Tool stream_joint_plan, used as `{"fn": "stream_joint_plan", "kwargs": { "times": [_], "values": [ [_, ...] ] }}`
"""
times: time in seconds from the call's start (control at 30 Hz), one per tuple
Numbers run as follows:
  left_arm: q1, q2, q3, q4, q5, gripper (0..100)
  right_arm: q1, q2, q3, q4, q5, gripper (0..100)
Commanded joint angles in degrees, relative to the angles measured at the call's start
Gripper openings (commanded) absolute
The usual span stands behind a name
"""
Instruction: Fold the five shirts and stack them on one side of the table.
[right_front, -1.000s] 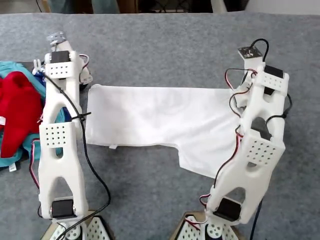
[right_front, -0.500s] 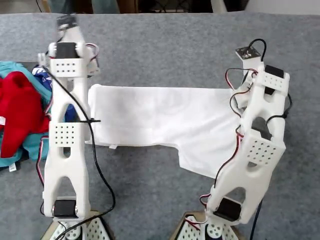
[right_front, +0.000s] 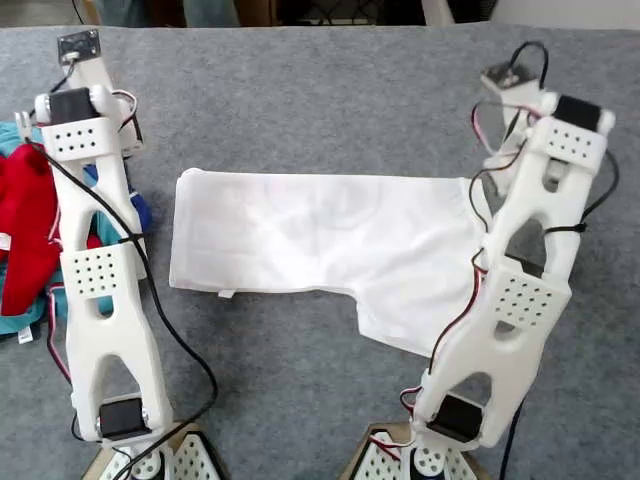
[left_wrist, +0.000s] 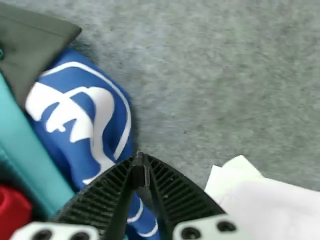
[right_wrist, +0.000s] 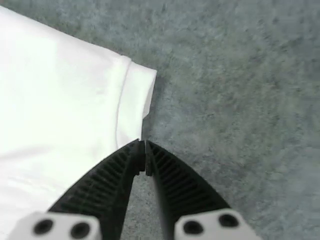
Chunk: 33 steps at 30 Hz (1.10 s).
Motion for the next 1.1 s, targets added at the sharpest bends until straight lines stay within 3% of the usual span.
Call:
{"fn": "stream_joint_plan", "kwargs": {
  "times": [0.0,0.1,0.2,0.3,0.57,0.73,0.9,1.07],
  "values": [
    [0.31,-8.26,5.32,0.62,-0.79,3,0.35,-0.31,-13.85,5.45,0.7,1.5],
    [1.45,-14.07,12.53,0.53,-0.62,3,0.7,-1.63,-17.89,5.8,0.97,1.6],
    [1.45,-20.57,19.38,0.53,-0.53,3,-0.18,-6.64,-13.05,5.89,3.43,1.6],
    [0.04,-27.34,26.42,0.44,-0.53,3,-2.29,-17.01,-0.66,5.8,5.27,1.5],
    [-1.54,-52.48,54.29,-1.32,-2.99,3,-12.48,-52.53,43.74,1.32,19.43,1.5],
    [-0.57,-65.23,84.62,-17.32,-2.64,3,-14.95,-69.49,70.02,-11.34,19.78,5.4],
    [-0.22,-70.95,114.77,-40.35,-2.2,3,-16.26,-80.04,89.45,-14.15,23.03,12.8],
    [-0.84,-71.74,131.3,-59.34,3.6,3,-18.73,-83.82,102.37,-18.2,27.96,13.1]
  ]
}}
